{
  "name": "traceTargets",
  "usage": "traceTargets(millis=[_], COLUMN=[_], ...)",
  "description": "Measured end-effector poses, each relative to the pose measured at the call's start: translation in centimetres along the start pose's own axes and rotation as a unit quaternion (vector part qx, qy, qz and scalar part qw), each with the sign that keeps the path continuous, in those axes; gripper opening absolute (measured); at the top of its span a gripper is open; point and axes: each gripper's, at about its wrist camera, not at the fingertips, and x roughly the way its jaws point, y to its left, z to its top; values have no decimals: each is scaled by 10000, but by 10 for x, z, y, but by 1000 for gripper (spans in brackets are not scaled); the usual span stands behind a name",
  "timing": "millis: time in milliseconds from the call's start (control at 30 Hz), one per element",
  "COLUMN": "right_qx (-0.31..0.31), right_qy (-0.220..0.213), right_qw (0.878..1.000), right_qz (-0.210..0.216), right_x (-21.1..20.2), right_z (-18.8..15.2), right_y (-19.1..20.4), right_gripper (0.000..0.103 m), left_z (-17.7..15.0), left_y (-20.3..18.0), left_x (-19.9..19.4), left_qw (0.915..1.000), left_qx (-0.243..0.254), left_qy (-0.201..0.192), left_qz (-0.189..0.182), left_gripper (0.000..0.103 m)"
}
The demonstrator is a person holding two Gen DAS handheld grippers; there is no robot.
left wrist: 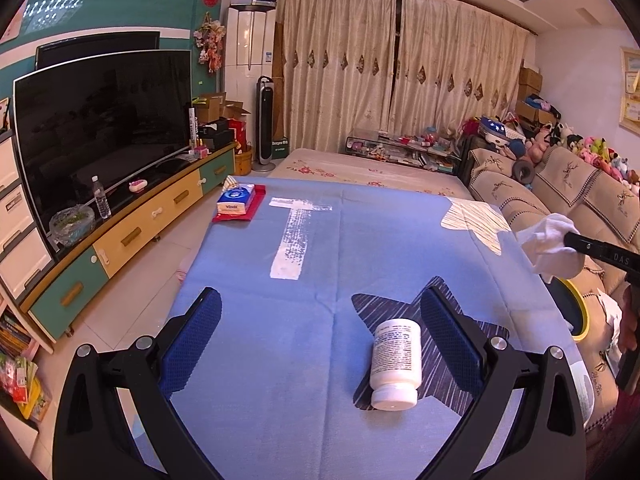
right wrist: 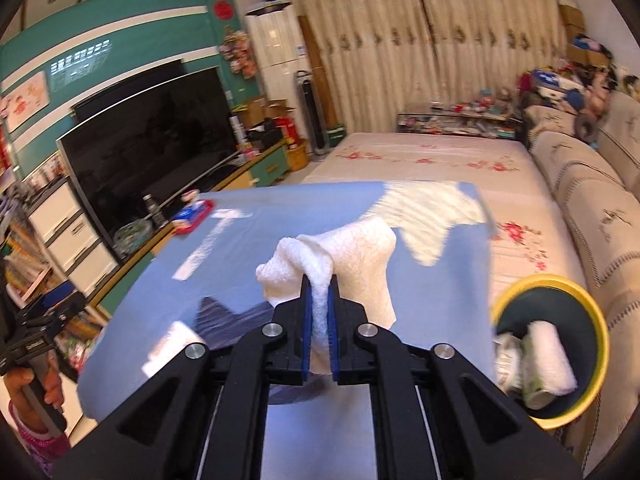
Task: Collect trash
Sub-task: 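Carry the tissues over the bin and open the right gripper, then grasp the white pill bottle with the left gripper and lift it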
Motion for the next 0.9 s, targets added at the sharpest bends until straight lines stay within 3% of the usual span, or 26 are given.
traceTargets(millis=[200,433,467,500,567,900], right_qx=[631,1127,1137,1152,1238,1187], right_qy=[51,445,522,580,585,367], right_qw=[9934,9783,9759,9734,9667,9671], right_qz=[-958,-1682,-1785,-1893,-2164,-2221], right_x=[1,27,32,36,38,15], right_z=[-8,-25,-27,-30,-36,-52], right_y=[-88,-165,-172,-180,-191,-175], right_gripper=[7,9,10,25,48,55], left_z=[2,6,6,6,7,1], left_y=[-19,-42,-44,-46,-51,-63], left_x=[11,24,26,27,30,43], left_qw=[9999,9994,9992,9991,9989,9975], left_qx=[96,279,307,332,378,536], left_qy=[107,220,236,251,280,468], left_qz=[-56,-39,-34,-32,-38,-17], left_gripper=[98,98,98,98,98,98])
